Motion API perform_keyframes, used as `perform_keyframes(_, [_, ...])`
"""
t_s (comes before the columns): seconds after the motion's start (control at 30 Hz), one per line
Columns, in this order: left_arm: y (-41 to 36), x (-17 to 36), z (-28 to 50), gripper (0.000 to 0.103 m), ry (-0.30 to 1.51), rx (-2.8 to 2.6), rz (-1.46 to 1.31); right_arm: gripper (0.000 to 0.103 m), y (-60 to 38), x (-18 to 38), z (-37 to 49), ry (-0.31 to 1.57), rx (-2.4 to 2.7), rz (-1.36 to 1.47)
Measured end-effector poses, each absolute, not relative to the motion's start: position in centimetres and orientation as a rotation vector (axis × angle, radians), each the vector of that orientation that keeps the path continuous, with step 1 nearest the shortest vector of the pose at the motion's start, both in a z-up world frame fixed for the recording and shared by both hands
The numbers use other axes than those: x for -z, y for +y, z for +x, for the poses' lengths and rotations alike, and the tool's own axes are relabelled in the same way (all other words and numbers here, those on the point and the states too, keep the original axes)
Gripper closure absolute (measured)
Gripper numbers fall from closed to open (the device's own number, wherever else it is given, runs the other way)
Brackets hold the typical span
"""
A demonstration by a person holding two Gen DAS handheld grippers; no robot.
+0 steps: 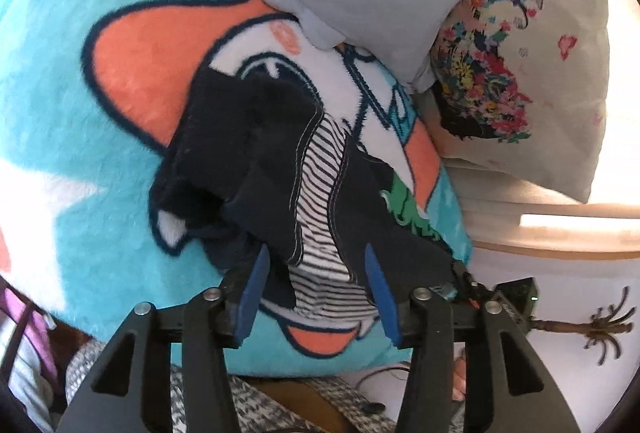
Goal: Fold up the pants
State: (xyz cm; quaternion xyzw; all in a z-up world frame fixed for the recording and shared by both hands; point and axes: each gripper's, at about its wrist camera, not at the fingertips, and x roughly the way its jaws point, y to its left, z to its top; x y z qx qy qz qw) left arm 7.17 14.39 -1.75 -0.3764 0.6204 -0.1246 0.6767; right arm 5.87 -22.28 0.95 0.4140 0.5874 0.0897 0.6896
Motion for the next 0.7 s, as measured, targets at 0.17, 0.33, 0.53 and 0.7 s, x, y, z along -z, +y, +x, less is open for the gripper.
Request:
perform_keyframes(0.17, [12.5, 1.2, 9.8, 0.097, 1.393, 0.278, -0.732, 0.098, -22.6, -1.7, 6.5, 1.295, -0.207, 0.904])
perform_keyframes(0.33, [12.3, 1.0, 14.0, 0.097, 1.322, 0.237, -0.709, 0.098, -23.3, -2.5, 9.4, 1.251, -0.191, 0.819])
perform_keyframes(0.53, [11.8, 1.9, 19.5, 0.096, 1.276, 0.166, -0.659, 0.098, -23.1, -0.3, 15.2, 1.244, -0.179, 0.749])
perform_keyframes(0.7, [13.3, 3.5, 21.7, 0.079, 1.293, 0.144, -0.724, 0.088, -24.5, 3.4, 19.1, 1.276, -0.068, 0.75])
